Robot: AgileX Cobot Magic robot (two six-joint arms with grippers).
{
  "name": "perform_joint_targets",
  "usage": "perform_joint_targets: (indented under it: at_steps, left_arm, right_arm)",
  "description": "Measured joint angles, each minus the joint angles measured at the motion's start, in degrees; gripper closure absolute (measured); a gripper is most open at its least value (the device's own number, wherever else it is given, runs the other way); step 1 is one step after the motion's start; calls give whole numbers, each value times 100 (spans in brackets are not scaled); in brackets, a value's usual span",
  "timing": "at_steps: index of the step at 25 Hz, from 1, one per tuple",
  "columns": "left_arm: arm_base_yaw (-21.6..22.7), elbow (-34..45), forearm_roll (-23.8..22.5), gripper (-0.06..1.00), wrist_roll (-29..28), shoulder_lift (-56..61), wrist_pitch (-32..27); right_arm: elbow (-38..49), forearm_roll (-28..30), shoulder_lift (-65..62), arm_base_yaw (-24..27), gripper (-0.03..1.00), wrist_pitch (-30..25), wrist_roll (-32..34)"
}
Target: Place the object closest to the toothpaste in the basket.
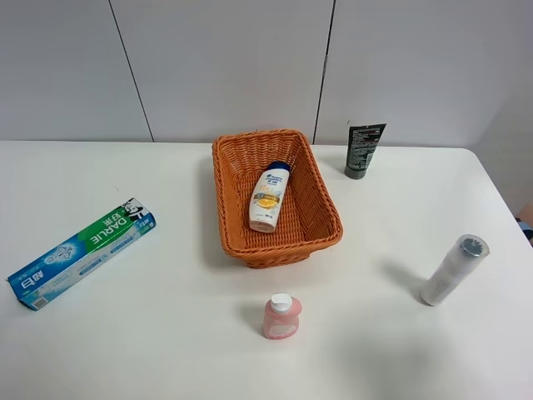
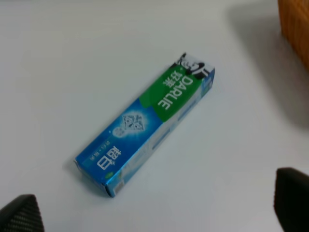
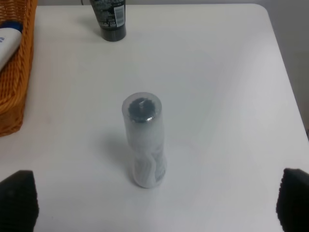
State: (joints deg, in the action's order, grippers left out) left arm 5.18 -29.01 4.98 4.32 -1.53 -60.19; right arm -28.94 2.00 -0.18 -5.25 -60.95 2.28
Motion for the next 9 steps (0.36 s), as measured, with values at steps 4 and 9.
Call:
perform_joint_targets:
  at_steps: [4,9]
  left_arm:
    - [0,0,-6,-1,-5,182,-6]
    - [0,0,-6,-1,-26,189,-6]
  right_arm:
    - [0,0,0,0,-3,0,0]
    - [0,0,0,0,-3,0,0]
